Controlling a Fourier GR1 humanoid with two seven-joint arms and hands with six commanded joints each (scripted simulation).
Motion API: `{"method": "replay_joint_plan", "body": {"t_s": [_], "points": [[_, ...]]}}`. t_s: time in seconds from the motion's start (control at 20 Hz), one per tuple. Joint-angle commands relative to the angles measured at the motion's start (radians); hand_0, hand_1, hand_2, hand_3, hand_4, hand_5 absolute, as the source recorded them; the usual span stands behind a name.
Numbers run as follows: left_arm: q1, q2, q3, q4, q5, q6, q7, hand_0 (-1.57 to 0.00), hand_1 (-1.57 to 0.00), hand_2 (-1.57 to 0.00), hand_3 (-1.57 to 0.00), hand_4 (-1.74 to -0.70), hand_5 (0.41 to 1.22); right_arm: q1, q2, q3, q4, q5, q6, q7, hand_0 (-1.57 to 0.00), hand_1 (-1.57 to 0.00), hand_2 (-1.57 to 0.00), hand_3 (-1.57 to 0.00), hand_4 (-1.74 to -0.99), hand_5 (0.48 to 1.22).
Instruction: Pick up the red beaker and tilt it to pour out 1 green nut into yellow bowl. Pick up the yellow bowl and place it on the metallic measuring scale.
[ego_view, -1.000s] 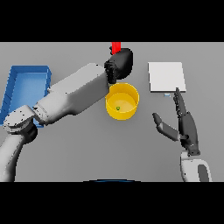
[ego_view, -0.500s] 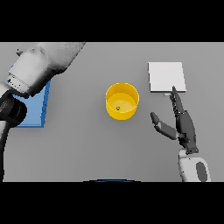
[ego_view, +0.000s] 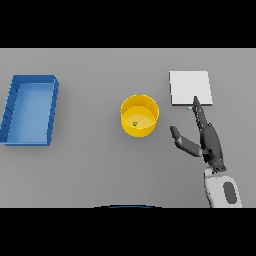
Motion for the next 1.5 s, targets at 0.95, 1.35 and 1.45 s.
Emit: {"method": "replay_joint_plan", "body": {"t_s": [0.95, 1.35, 1.45], "points": [[0.921, -0.082, 0.208, -0.738, 0.451, 0.331, 0.449, -1.57, -1.57, -1.57, -1.57, -1.74, 0.984, 0.016, -0.029, -0.001, 0.012, -0.012, 0.033, -0.033, 0.00, 0.00, 0.00, 0.00, -1.161, 0.671], [1.044, -0.043, 0.201, -0.985, 0.596, 0.098, 0.547, -0.60, -0.55, -0.52, -0.54, -0.98, 0.664, 0.017, -0.023, -0.006, 0.008, -0.021, 0.028, -0.034, 0.00, 0.00, 0.00, 0.00, -1.153, 0.670], [1.041, -0.026, 0.174, -0.974, 0.569, 0.069, 0.563, -0.38, -0.35, -0.33, -0.34, -0.88, 0.644, 0.006, -0.020, -0.006, 0.007, -0.020, 0.023, -0.023, 0.00, 0.00, 0.00, 0.00, -1.155, 0.669]]}}
